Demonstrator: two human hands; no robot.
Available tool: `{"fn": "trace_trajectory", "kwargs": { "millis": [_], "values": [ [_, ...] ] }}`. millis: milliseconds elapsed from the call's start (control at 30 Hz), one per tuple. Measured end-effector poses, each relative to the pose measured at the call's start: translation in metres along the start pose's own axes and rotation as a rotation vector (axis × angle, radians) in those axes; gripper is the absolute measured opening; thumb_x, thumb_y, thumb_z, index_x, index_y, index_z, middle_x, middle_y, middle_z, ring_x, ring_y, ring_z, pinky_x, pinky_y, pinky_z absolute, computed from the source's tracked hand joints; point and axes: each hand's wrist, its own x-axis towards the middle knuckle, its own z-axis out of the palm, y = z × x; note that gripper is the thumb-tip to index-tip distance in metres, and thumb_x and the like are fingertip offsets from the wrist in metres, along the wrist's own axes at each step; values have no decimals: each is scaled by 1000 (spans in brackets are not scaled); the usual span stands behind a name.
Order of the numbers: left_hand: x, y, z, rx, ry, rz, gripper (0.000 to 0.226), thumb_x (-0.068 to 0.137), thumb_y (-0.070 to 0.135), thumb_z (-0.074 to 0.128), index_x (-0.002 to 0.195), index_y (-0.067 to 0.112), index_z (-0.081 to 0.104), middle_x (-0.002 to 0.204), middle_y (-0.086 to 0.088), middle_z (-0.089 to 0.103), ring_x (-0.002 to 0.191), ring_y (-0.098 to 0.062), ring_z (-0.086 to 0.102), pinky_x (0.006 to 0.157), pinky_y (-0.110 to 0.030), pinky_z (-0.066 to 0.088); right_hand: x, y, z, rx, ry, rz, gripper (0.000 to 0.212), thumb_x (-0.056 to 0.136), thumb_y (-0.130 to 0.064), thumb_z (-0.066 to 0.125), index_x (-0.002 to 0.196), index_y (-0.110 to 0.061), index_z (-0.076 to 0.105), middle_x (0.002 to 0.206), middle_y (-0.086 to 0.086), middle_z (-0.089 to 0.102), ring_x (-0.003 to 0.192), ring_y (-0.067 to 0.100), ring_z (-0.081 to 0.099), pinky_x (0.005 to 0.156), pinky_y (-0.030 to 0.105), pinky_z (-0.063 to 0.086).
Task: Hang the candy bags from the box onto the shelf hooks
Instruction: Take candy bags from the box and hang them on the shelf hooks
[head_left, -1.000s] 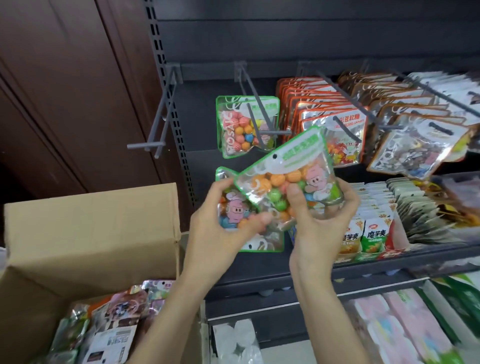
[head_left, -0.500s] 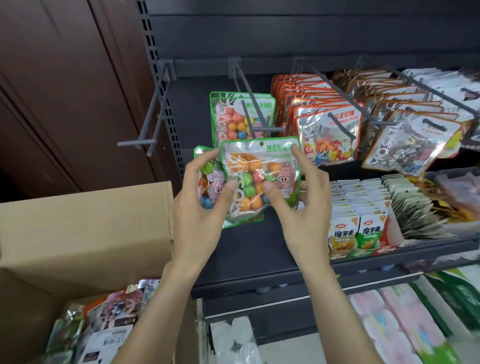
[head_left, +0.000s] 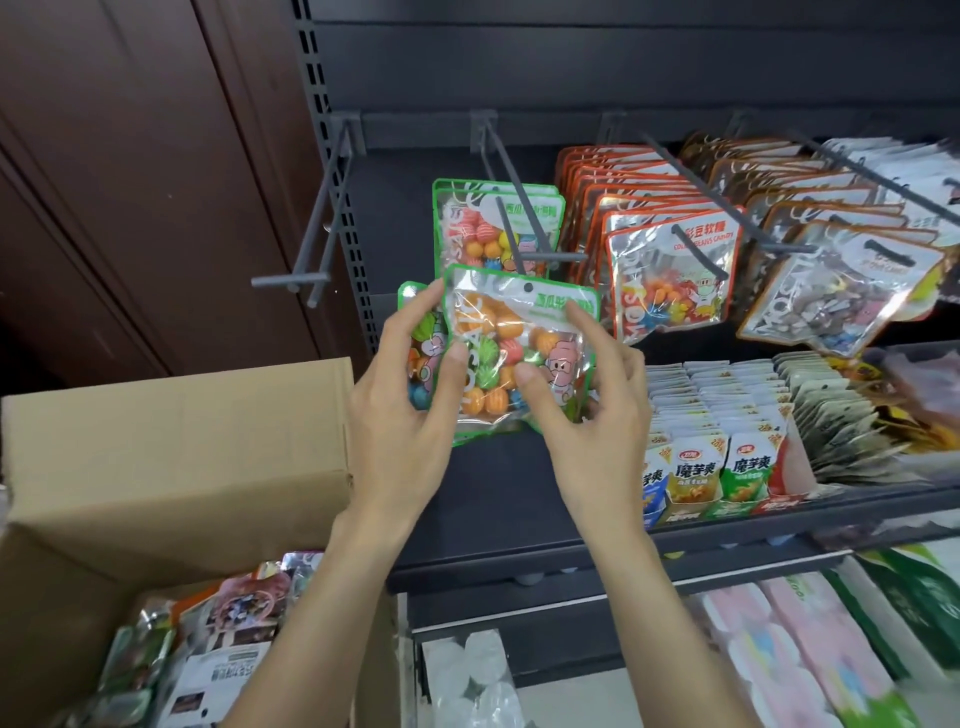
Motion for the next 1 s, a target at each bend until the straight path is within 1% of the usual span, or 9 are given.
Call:
{"fn": "trace_trajectory", "kwargs": {
  "millis": [200, 333, 433, 533, 633, 733, 833, 900, 1000],
  "values": [
    [13, -8, 3, 81, -49, -66, 38, 100, 29, 49, 137, 35, 43, 106, 38, 57, 78, -4, 61, 73, -34, 54, 11, -2, 5, -92, -4, 16, 59, 81, -54, 61, 136, -36, 49, 108, -6, 43, 99, -9, 44, 81, -1, 32],
    [34, -19, 0, 194, -98, -128, 44, 98, 43, 48, 141, 37, 39, 82, 17, 63, 57, -6, 53, 53, -21, 39, 44, 6, 16, -253, -52, 12, 54, 85, -52, 65, 135, -35, 52, 105, -4, 46, 82, 5, 45, 71, 11, 38],
    [31, -29, -12, 220, -100, -219, 52, 93, 41, 56, 141, 38, 37, 93, 15, 63, 71, 2, 59, 60, -13, 43, 73, 14, 35, -329, -34, 4, 49, 87, -50, 64, 128, -25, 57, 104, 1, 51, 83, 12, 45, 74, 26, 37],
    [13, -35, -26, 228, -131, -274, 64, 88, 16, 66, 141, 36, 36, 98, 24, 60, 82, 13, 60, 61, -4, 42, 94, 18, 56, -374, -65, 18, 52, 91, -46, 60, 135, -20, 50, 121, 9, 51, 99, 26, 57, 75, 28, 36],
    [0, -35, -35, 111, -153, -227, 66, 87, 3, 66, 139, 34, 38, 106, 41, 55, 96, 11, 60, 74, -11, 51, 94, 17, 63, -393, -139, 86, 50, 95, -44, 55, 134, -13, 44, 129, 11, 43, 105, 36, 57, 77, 36, 43],
    [-3, -25, -33, -144, -38, -197, 66, 86, 6, 70, 135, 36, 38, 126, 33, 49, 117, -6, 57, 92, -31, 53, 61, 19, 43, -219, -152, 160, 52, 95, -51, 50, 137, -22, 42, 136, 3, 40, 115, 18, 52, 85, 32, 41],
    [-4, -9, -18, -318, 86, -186, 72, 79, 8, 74, 133, 34, 34, 130, 25, 43, 119, 2, 51, 92, -19, 47, 16, 7, 15, 348, -213, 372, 61, 80, -52, 58, 135, -29, 47, 124, -5, 56, 109, 3, 59, 89, 23, 51],
    [-1, 0, -9, -302, -28, -157, 81, 78, 4, 73, 138, 35, 28, 133, 31, 42, 121, 1, 51, 95, -26, 50, -1, 4, 0, 396, -300, 331, 66, 75, -41, 64, 136, -30, 43, 121, -11, 58, 106, -5, 59, 86, 15, 49],
    [8, 4, -10, -155, -421, -110, 98, 79, 0, 75, 147, 40, 16, 117, 53, 44, 106, 4, 61, 91, -32, 54, -1, 11, -23, 197, -287, 157, 78, 73, -38, 71, 141, -38, 33, 132, -17, 49, 118, -7, 50, 94, 10, 41]
  ]
}}
